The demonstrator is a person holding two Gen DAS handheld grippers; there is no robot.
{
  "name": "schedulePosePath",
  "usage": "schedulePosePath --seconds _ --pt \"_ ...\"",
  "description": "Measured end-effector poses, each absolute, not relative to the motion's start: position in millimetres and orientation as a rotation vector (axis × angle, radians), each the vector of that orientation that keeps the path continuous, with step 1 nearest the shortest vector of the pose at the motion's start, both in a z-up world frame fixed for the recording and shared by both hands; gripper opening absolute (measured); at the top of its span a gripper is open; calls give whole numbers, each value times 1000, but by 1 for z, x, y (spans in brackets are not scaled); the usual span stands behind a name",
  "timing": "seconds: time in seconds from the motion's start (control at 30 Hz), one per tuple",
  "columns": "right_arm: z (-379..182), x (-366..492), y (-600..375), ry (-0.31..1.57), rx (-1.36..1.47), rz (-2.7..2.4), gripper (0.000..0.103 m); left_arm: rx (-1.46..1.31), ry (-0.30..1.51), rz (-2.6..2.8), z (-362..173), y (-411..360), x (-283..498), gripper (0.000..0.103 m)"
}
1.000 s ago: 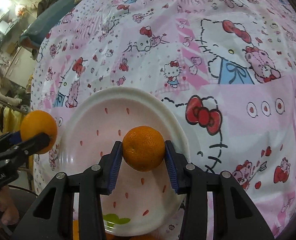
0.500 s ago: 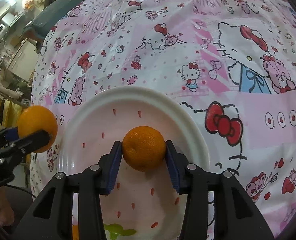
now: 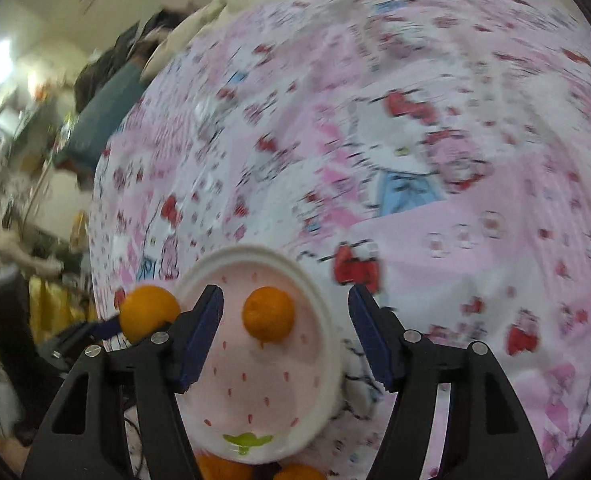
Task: Organize fruits
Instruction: 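Release the mandarin onto the plate with the right tool while the left tool sets down the orange, then withdraw both open tools from the plate back toward the fruit cluster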
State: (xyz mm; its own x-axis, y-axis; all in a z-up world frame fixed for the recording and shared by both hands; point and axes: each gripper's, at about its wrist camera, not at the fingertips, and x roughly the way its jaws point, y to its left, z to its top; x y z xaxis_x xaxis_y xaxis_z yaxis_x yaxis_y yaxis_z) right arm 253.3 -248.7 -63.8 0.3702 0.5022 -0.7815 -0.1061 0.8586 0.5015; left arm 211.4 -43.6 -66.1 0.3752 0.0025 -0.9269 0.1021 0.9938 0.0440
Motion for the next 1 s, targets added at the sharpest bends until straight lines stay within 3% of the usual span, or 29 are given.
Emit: schedulePosePath --seconds 0.27,0.77,0.8,0.83,0.9,1.0 --pt "-64 251 -272 1137 423 368 68 211 1176 -68 -83 -75 232 51" --pt "-57 251 -270 1115 406 377 68 103 1256 -83 -100 -65 241 55" --pt "-55 250 -270 1112 404 378 68 101 1256 -81 -100 -65 241 61" --pt "-55 250 -271 1110 404 378 68 93 1241 -82 -97 -64 240 77" --pt "-53 250 -272 1107 408 375 68 85 1206 -86 -89 -63 236 92" --pt "-50 249 -272 1100 411 376 68 83 1176 -89 -79 -62 233 92"
